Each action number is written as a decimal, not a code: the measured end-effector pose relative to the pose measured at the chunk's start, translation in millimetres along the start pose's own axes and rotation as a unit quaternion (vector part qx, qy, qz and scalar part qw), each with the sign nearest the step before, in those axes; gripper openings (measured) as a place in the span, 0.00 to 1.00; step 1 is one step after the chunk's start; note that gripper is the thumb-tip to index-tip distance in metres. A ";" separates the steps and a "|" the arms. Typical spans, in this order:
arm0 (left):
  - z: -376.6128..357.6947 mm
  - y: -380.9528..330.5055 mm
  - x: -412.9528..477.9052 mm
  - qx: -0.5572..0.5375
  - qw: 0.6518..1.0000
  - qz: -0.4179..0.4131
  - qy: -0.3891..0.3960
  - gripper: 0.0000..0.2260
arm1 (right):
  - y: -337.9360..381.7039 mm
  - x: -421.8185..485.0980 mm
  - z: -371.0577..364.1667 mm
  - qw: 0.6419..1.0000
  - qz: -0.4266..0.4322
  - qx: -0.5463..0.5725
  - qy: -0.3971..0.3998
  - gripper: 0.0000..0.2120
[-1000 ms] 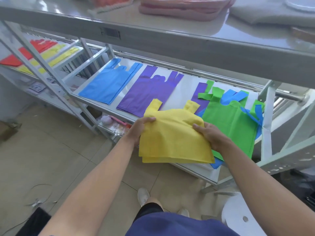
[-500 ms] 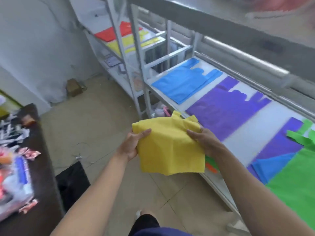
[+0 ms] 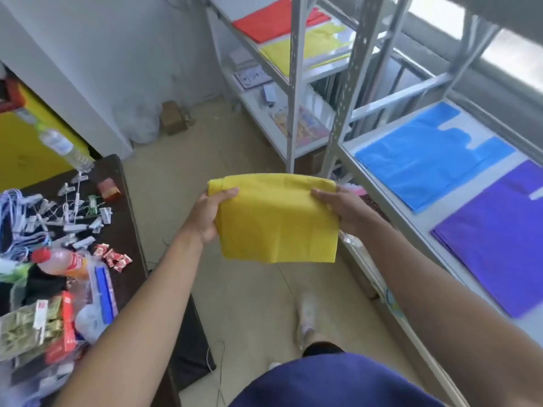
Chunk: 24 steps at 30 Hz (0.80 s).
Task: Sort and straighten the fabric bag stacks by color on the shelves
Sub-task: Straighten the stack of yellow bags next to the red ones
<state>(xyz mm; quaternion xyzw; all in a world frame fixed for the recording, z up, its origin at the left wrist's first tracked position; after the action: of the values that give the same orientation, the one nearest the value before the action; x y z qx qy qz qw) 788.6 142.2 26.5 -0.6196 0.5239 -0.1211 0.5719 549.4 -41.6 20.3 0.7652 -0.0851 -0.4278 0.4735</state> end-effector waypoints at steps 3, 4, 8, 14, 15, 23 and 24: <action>25.0 -29.5 54.8 -0.001 1.000 0.012 0.006 0.13 | 26.8 58.3 -15.4 1.000 -0.011 -0.008 -0.004 0.23; 31.7 -41.2 74.2 0.009 1.000 0.011 0.010 0.14 | 39.4 79.0 -19.2 1.000 -0.003 -0.014 0.002 0.20; 60.5 -91.1 158.0 0.069 0.997 0.007 0.017 0.13 | 97.4 163.5 -31.3 0.998 0.024 -0.050 0.030 0.13; 95.2 -168.9 270.4 0.108 0.994 -0.020 0.011 0.23 | 186.8 276.4 -63.4 0.997 0.024 -0.060 0.039 0.10; 100.7 -182.8 286.3 0.109 0.994 -0.032 0.005 0.24 | 198.3 292.6 -69.4 0.998 0.018 -0.057 0.038 0.12; 133.2 -298.5 451.3 0.132 0.987 -0.032 0.084 0.24 | 290.0 408.0 -97.8 0.998 0.050 0.009 -0.022 0.14; 133.8 -313.7 475.9 0.135 0.985 -0.033 0.099 0.22 | 300.0 420.7 -100.4 0.997 0.055 0.020 -0.041 0.13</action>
<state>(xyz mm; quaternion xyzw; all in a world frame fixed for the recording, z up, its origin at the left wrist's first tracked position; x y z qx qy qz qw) 1249.8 -218.4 32.5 -0.5382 0.5364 -0.2704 0.5912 966.3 -362.5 36.6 0.7506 -0.1553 -0.4302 0.4768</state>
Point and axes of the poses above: each hand's wrist, its own x-axis towards the middle knuckle, its own z-axis out of the back of the hand, y = z × x, the point moved 4 cm from there along x, towards the middle knuckle, and after that the axes turned 6 degrees about y, right-handed, at the moved point
